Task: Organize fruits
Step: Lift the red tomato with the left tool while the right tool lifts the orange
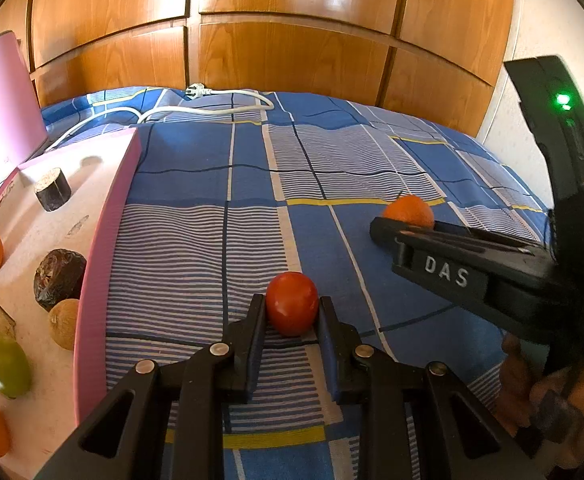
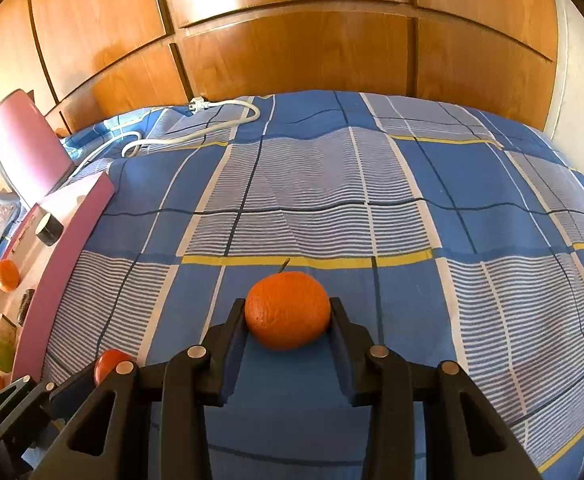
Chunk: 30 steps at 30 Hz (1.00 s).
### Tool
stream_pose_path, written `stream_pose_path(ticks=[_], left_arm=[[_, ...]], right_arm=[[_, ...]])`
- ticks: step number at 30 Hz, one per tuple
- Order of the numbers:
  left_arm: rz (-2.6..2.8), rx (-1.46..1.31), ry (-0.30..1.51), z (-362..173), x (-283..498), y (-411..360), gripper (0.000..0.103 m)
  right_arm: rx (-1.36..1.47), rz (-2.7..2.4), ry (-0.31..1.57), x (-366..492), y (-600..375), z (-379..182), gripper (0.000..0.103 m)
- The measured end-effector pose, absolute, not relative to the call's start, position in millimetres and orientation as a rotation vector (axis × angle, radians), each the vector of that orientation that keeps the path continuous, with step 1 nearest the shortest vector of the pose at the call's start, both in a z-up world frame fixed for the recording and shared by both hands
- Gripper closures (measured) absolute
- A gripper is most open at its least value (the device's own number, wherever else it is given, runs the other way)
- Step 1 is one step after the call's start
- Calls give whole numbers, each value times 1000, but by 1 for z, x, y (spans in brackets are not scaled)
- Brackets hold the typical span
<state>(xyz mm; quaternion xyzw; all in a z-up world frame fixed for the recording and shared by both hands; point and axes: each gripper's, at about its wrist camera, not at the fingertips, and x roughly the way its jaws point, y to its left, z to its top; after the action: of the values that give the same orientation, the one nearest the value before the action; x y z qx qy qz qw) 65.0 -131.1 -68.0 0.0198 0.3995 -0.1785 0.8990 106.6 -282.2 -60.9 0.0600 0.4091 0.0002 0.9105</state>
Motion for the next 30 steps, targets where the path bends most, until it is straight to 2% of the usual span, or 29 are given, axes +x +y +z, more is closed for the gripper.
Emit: stream_pose_path(ticks=[30], left_arm=[[-371, 36, 818, -47, 47, -124, 78]], right_arm=[[126, 33, 869, 46, -274, -53, 64]])
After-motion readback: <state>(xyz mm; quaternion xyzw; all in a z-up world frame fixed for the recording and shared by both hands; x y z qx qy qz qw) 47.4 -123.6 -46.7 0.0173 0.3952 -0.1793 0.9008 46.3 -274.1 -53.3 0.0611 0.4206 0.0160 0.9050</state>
